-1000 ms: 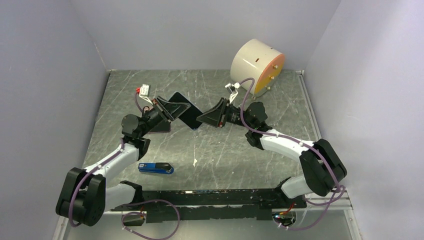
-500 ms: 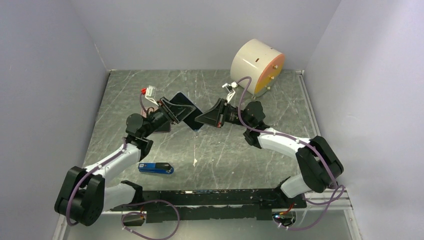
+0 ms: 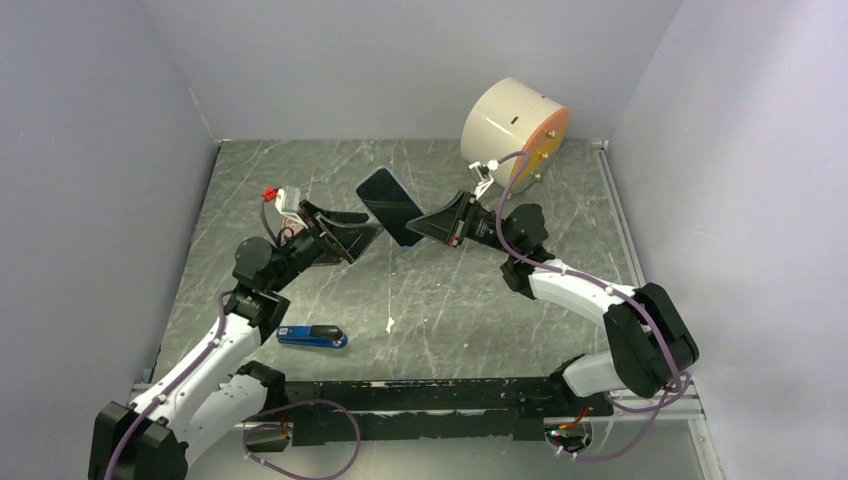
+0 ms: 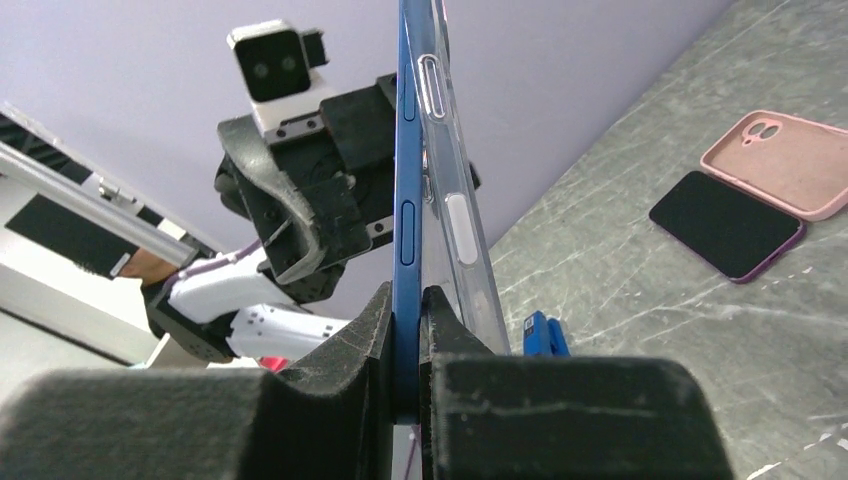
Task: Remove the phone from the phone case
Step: Remove the phone case from the phone.
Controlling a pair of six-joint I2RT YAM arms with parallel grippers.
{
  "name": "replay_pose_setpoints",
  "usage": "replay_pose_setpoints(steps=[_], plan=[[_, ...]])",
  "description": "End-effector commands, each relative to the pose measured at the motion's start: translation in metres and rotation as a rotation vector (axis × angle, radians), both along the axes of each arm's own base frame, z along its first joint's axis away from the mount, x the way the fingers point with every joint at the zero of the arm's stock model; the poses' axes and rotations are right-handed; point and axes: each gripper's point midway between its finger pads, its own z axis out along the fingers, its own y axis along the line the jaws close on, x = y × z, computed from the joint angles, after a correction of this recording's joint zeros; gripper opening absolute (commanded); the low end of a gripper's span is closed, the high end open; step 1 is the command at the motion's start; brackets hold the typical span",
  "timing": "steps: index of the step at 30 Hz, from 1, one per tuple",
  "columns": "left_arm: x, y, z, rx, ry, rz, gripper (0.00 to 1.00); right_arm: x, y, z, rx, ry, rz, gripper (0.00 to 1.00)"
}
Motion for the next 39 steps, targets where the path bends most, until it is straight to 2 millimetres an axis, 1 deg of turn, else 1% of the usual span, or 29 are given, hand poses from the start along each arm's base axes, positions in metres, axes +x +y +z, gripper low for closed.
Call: replay_pose_setpoints(steps=[1,5,10,12,20,26,30,34,39], plan=[[-0.002,0.005,-0.007,0.043,-0.025,0.028,0.79,0.003,-0.015,0.040,0.114,-0.068,-0.064,0.00],[-0.002,-0.004,-0.017,0.015,0.025,-0.027,0.75,0.004,-0.015,0.043,0.129,-0.062,-0.070,0.00],[0.000,-0.018,-0.025,-0.004,0.057,-0.092,0.63,0.006,-0.015,0.046,0.147,-0.052,-0.072,0.00],[0.001,-0.022,-0.027,-0.008,0.063,-0.106,0.60,0.005,-0.015,0.047,0.151,-0.051,-0.070,0.00],[-0.004,-0.037,-0.024,0.001,0.049,-0.159,0.63,0.005,-0.015,0.047,0.152,-0.056,-0.068,0.00],[0.000,-0.045,-0.028,0.011,0.066,-0.156,0.62,0.003,-0.015,0.049,0.156,-0.063,-0.057,0.00],[0.006,-0.044,-0.024,-0.007,0.067,-0.133,0.61,0.001,-0.015,0.047,0.154,-0.062,-0.050,0.00],[0.012,-0.044,-0.017,-0.032,0.061,-0.115,0.60,-0.001,-0.016,0.039,0.142,-0.052,-0.048,0.00],[0.018,-0.046,-0.002,-0.073,0.035,-0.109,0.58,-0.005,-0.015,0.033,0.129,-0.046,-0.029,0.00]])
